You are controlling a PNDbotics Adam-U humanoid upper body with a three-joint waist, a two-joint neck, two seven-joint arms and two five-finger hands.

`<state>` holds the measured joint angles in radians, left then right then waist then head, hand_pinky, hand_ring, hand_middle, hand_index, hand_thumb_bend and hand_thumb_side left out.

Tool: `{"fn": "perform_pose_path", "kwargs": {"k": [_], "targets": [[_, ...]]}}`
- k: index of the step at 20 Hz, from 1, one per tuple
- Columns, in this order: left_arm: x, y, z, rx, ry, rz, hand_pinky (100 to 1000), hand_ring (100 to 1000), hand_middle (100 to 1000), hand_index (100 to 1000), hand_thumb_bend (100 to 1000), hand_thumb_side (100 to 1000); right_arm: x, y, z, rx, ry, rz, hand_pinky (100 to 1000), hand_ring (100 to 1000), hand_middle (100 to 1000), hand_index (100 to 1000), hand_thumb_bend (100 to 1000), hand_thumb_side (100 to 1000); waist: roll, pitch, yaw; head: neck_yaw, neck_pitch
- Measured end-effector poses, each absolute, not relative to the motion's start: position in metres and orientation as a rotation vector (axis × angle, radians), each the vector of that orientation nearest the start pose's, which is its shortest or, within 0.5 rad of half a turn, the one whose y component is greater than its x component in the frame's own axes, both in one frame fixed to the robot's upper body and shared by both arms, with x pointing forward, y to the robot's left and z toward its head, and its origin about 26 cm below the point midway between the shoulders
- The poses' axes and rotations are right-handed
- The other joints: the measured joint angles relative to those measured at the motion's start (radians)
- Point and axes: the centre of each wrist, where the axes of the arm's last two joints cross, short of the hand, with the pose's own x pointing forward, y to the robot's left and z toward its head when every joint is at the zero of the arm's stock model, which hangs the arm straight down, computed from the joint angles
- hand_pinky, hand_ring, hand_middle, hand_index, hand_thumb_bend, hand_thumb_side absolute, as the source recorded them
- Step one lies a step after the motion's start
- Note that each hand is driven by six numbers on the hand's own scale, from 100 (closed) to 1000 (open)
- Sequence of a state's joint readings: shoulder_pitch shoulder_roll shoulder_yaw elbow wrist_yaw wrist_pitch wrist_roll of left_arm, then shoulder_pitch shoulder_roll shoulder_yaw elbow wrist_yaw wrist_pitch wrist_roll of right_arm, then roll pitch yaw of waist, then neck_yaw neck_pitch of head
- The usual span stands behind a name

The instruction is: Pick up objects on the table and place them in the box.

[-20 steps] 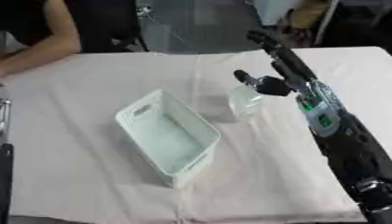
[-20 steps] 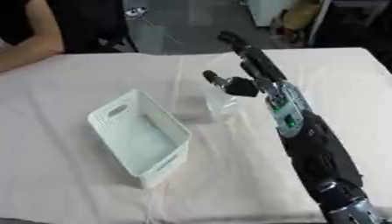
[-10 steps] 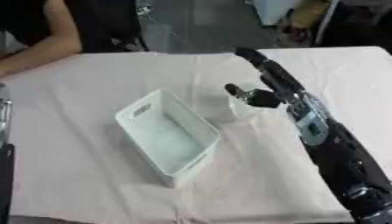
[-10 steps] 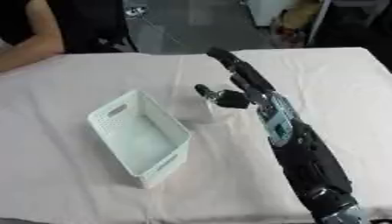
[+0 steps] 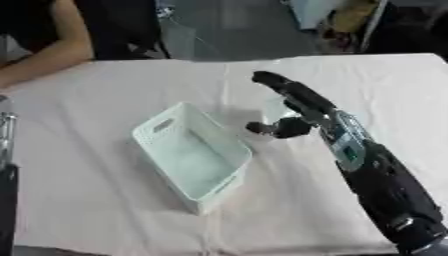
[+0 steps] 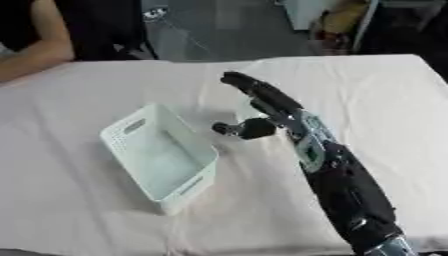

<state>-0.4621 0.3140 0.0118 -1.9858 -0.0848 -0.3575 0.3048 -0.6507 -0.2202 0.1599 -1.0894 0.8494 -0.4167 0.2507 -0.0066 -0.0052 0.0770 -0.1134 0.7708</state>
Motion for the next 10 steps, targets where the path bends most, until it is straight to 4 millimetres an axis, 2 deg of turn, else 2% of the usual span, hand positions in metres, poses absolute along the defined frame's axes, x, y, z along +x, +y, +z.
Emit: {"fn": "perform_pose_path", "kwargs": {"k": [10], "targets": [[0.3124,0.2442,0.2446,-0.288,3.428,0.091,552,600,655,786,152,707,0.4349,-0.2036,0.0791,-0.475,-1.658,1.691,1000,1000,1000,1000,588,775,0.000,0.000,0.004,-0.008,0.000]]}}
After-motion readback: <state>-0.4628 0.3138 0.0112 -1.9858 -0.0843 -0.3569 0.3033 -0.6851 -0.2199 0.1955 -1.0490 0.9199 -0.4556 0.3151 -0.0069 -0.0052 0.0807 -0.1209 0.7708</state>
